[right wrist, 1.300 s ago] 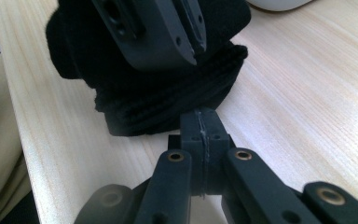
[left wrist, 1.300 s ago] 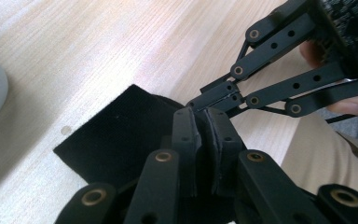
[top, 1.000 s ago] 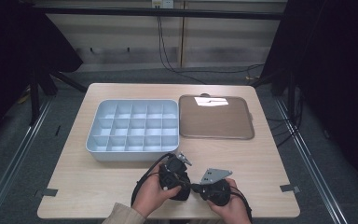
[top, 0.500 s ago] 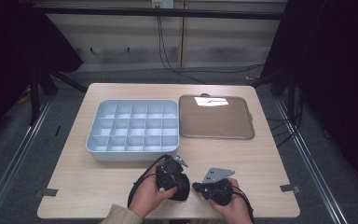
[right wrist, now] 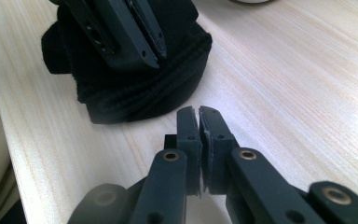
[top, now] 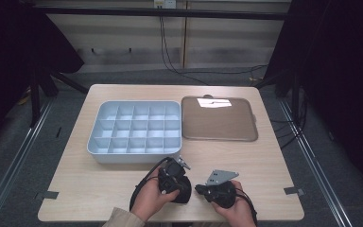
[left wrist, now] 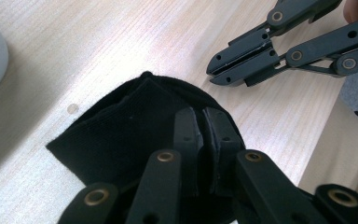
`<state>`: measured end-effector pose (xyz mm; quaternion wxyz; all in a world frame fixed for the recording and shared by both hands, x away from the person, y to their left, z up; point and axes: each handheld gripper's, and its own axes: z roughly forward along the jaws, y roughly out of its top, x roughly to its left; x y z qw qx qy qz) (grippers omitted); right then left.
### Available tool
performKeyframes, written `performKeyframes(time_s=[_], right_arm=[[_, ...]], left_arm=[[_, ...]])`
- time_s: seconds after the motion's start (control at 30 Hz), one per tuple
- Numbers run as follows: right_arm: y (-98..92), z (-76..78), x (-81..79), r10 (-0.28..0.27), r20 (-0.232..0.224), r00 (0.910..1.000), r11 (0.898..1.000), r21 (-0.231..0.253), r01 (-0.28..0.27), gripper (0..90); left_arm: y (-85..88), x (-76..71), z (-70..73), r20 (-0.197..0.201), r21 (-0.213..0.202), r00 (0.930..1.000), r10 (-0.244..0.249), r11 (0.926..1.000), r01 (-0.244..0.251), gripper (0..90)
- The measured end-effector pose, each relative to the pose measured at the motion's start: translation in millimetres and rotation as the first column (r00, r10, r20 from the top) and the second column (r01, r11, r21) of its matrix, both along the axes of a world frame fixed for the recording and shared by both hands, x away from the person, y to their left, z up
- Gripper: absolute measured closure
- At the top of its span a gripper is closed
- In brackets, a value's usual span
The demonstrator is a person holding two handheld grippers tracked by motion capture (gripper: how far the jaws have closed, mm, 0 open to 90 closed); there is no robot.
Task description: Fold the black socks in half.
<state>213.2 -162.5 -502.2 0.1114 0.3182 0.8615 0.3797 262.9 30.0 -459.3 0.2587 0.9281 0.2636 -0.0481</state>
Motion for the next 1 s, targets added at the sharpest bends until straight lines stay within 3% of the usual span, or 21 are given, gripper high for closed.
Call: performKeyframes(time_s=[0.6, 1.0], right_arm=[[-0.2, -0.1, 0.4, 0.001, -0.002, 1.0000, 1.000, 0.003, -0.001, 87.1], [0.4, -0.2, 0.6, 0.004, 0.000, 1.0000, 1.000, 0.002, -0.004, 87.2]], left_arm=[[-0.5, -1.6, 6.8, -0.031, -0.019, 0.9995, 0.006, 0.9998, -0.007, 72.7], [-1.6, -3.4, 14.0, -0.021, -0.026, 0.9997, -0.008, 0.9996, 0.007, 70.1]])
